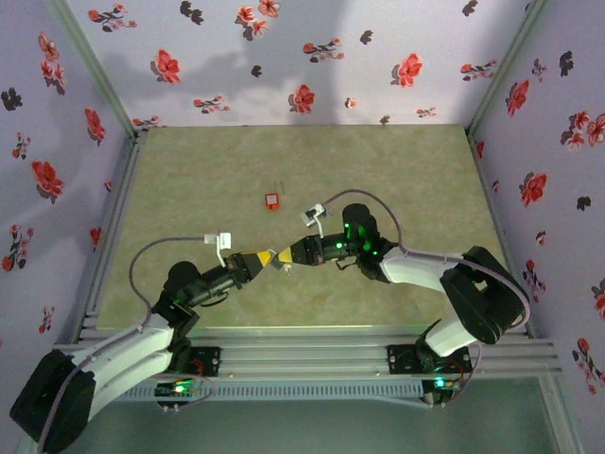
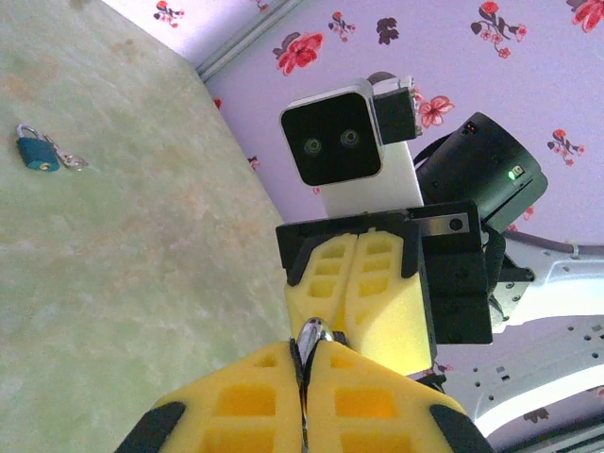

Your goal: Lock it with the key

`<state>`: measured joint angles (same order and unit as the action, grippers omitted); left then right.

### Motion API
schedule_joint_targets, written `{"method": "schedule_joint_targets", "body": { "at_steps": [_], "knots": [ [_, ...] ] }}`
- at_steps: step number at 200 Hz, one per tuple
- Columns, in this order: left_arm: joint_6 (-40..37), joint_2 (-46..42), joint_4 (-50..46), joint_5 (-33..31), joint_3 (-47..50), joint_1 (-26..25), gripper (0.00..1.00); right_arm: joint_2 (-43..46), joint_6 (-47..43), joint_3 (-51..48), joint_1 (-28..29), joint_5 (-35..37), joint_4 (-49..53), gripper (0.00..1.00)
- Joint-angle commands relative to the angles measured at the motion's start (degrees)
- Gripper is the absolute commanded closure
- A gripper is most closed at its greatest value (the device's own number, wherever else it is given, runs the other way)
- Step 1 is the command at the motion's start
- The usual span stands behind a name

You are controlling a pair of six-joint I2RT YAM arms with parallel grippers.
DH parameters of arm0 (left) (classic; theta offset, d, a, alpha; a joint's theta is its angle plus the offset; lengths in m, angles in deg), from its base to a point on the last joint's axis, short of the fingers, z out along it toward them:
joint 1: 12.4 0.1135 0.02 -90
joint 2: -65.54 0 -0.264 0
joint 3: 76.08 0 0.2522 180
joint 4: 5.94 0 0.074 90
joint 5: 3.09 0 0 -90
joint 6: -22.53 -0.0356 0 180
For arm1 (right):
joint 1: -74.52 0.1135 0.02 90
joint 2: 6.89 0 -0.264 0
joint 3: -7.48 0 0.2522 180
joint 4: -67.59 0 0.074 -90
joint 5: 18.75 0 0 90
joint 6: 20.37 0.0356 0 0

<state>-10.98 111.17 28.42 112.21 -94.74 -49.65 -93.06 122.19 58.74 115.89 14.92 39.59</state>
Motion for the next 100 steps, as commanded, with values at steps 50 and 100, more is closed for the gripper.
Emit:
{"method": "schedule_joint_targets", "body": {
  "at_steps": [50, 100],
  "knots": [
    [0.4, -0.4, 2.6, 10.2, 1.4, -5.1, 1.0, -1.5, 1.1, 4.1, -1.1, 12.6, -7.9, 1.0],
    [-0.5, -0.7, 0.0, 5.6, 1.0, -5.1, 1.0, -0.6, -0.4, 1.8, 0.5, 11.5, -7.8, 1.0]
  ]
}}
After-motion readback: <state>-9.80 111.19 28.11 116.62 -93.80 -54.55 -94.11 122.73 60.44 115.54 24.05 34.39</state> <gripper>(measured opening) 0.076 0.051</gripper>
